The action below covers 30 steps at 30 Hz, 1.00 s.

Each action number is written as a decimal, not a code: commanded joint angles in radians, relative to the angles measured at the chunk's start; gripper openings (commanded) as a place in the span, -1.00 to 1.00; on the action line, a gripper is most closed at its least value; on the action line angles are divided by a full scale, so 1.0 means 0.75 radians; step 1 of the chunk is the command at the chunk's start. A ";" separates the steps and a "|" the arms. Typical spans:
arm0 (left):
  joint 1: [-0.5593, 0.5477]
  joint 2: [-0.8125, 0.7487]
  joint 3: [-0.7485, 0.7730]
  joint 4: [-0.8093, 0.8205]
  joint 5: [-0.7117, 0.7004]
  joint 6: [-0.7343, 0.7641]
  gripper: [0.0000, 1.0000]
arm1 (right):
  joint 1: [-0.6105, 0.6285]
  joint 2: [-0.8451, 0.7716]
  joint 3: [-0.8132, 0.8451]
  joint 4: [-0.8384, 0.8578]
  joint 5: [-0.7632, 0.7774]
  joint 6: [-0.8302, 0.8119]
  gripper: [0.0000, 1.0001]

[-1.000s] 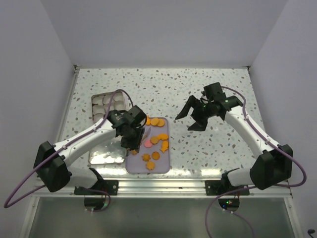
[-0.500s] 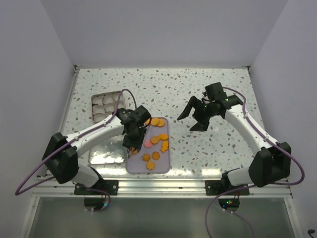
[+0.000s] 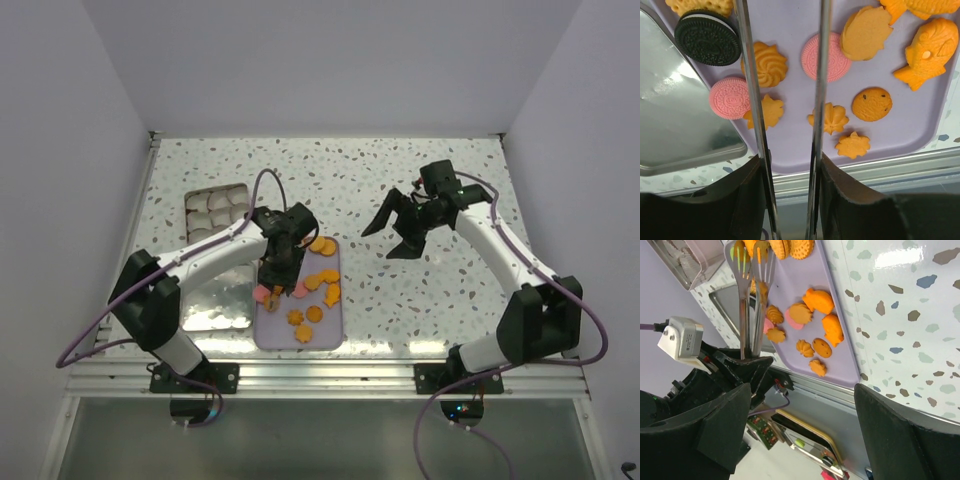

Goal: Pack the cookies

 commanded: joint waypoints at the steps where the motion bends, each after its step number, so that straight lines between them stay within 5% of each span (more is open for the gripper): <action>1: -0.003 0.018 0.063 -0.011 -0.056 -0.040 -0.12 | -0.032 0.017 0.064 -0.038 -0.061 -0.059 0.75; 9: -0.003 0.018 0.058 -0.038 -0.054 -0.062 -0.50 | -0.084 0.051 0.093 -0.067 -0.104 -0.112 0.75; 20: 0.028 -0.166 0.312 -0.238 -0.148 -0.124 -0.46 | -0.092 0.035 0.150 -0.069 -0.157 -0.068 0.74; 30: 0.367 -0.213 0.375 -0.218 -0.101 0.015 -0.45 | -0.057 -0.047 0.250 -0.142 -0.221 -0.053 0.75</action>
